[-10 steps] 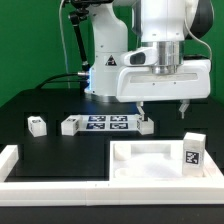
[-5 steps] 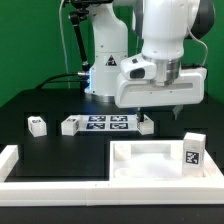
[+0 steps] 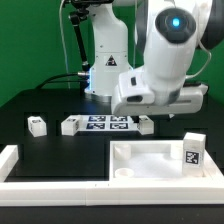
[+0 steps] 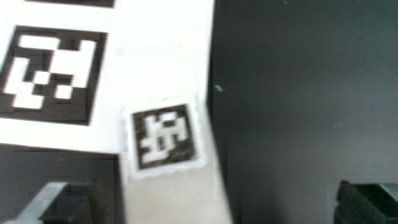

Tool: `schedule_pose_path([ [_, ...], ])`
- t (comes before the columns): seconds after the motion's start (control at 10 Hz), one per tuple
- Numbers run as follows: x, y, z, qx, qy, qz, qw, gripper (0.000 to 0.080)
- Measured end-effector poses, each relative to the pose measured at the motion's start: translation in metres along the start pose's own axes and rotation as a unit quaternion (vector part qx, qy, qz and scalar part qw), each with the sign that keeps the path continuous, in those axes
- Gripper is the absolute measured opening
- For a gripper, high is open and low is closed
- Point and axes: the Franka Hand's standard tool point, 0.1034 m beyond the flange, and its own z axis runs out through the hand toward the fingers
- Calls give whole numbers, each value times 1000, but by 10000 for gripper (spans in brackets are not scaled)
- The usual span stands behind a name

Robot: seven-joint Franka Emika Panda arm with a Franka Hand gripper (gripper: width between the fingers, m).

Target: Assemble square table

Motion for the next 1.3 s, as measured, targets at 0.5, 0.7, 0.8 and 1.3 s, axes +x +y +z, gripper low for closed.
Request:
schedule_pose_path([
  [0.5, 13, 22, 5, -15, -134, 8, 991, 649],
  [0.7, 7, 18, 14, -16, -143, 7, 990, 649],
  [0.8, 3, 12, 19, -18, -148, 6, 989, 649],
  [1.3, -3, 7, 27, -17, -151, 1, 988, 394],
])
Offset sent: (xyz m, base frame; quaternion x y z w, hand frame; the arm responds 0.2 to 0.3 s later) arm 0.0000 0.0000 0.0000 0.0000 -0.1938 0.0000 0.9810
